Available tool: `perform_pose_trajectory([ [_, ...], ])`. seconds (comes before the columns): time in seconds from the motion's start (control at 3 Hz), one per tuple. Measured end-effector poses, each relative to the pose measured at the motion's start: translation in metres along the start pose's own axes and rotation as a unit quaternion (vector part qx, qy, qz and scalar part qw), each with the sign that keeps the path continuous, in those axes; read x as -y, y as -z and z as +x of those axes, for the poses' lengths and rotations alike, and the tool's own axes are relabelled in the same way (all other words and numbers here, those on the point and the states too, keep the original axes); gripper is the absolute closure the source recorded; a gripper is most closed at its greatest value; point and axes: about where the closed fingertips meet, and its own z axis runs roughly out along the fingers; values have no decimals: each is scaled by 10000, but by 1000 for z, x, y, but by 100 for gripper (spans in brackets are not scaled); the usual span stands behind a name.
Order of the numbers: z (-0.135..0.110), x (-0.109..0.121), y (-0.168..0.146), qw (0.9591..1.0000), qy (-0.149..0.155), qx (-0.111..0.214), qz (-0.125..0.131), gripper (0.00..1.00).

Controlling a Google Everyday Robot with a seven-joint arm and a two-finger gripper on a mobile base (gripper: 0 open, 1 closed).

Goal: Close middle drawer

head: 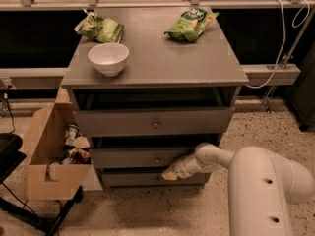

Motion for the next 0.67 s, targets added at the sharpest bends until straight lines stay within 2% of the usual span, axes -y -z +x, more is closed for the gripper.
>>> perform_pose_trajectory([
  [0.33, -16, 21, 23, 9990, 78, 38, 438, 100],
  [0.67, -22, 31, 33, 9977, 127, 112, 660, 100],
])
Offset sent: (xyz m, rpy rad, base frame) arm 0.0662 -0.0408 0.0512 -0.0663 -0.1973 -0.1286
